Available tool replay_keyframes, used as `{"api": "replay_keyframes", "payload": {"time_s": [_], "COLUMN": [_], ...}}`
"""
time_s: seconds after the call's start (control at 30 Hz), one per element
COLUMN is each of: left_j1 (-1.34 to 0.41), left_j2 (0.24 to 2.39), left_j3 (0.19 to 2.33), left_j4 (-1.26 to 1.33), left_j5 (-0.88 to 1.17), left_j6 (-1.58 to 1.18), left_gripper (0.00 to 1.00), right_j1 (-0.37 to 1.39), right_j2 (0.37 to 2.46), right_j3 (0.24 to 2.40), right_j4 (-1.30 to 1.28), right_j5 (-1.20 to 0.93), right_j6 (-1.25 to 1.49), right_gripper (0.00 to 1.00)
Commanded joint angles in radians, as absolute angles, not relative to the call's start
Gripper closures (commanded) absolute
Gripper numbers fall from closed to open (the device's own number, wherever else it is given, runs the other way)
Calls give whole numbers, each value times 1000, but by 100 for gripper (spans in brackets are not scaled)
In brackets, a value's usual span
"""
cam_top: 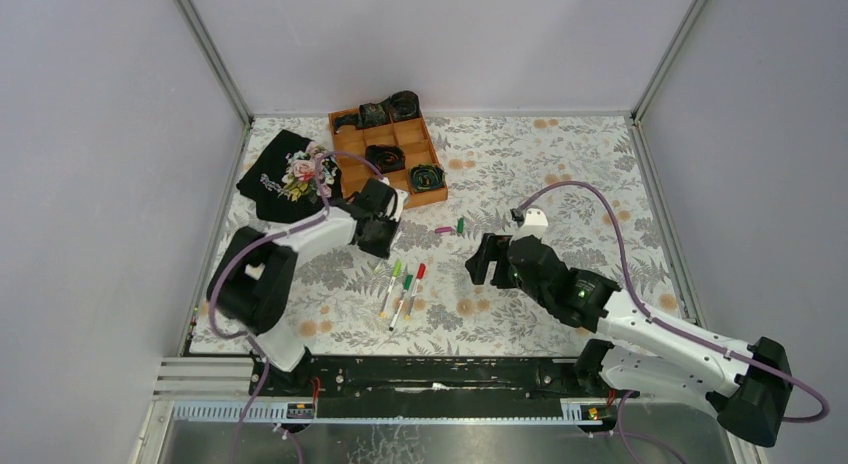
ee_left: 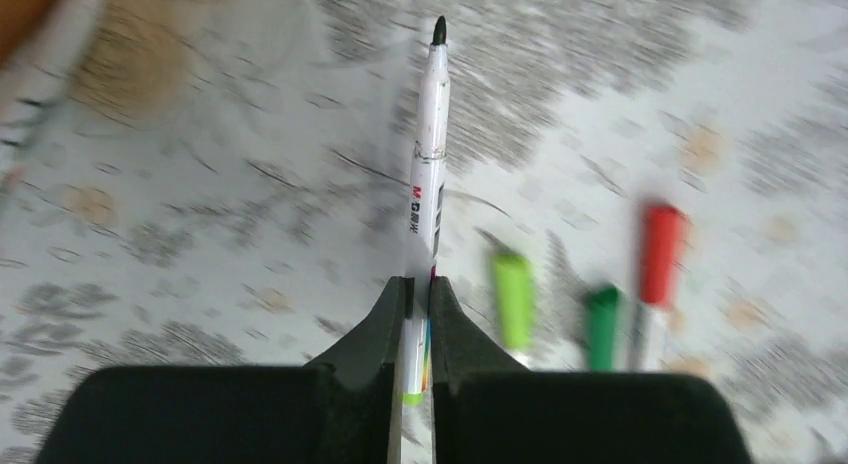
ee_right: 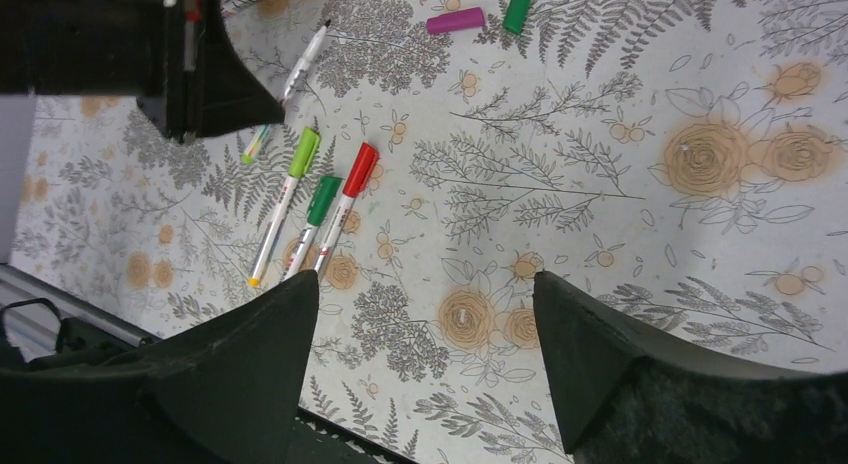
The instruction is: Insert the pens into the pen caps
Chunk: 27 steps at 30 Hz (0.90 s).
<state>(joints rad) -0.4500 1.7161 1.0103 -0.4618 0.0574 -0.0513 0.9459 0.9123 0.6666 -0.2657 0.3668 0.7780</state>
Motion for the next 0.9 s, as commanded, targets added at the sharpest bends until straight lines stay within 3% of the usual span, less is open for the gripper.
{"api": "replay_keyframes", "payload": {"time_s": [0.0,0.2,0.53,0.73,0.87], "left_j1": [-487,-547,-682,-704,-714], "left_j2": [1491,1263,1155,1153,1169], "left_j3": [943,842,809,799,801], "left_j4": [-370,-232,-197,-160,-139], "left_j5": [220,518,569,590,588], "left_j6": [-109,-231,-334,-355,-361], "left_gripper": [100,100,100,100,100], "right_j1": [858,733,731,732,732], "right_j2": [887,935,1051,1094,1118], "right_j3": [620,568,627,644,650], "right_j4": [-121,126,293,333,366], "right_j5": [200,-71,-189,-269,-324], "right_j6": [829,900,937,933,939], "right_gripper": [15,14,18,37,70]}}
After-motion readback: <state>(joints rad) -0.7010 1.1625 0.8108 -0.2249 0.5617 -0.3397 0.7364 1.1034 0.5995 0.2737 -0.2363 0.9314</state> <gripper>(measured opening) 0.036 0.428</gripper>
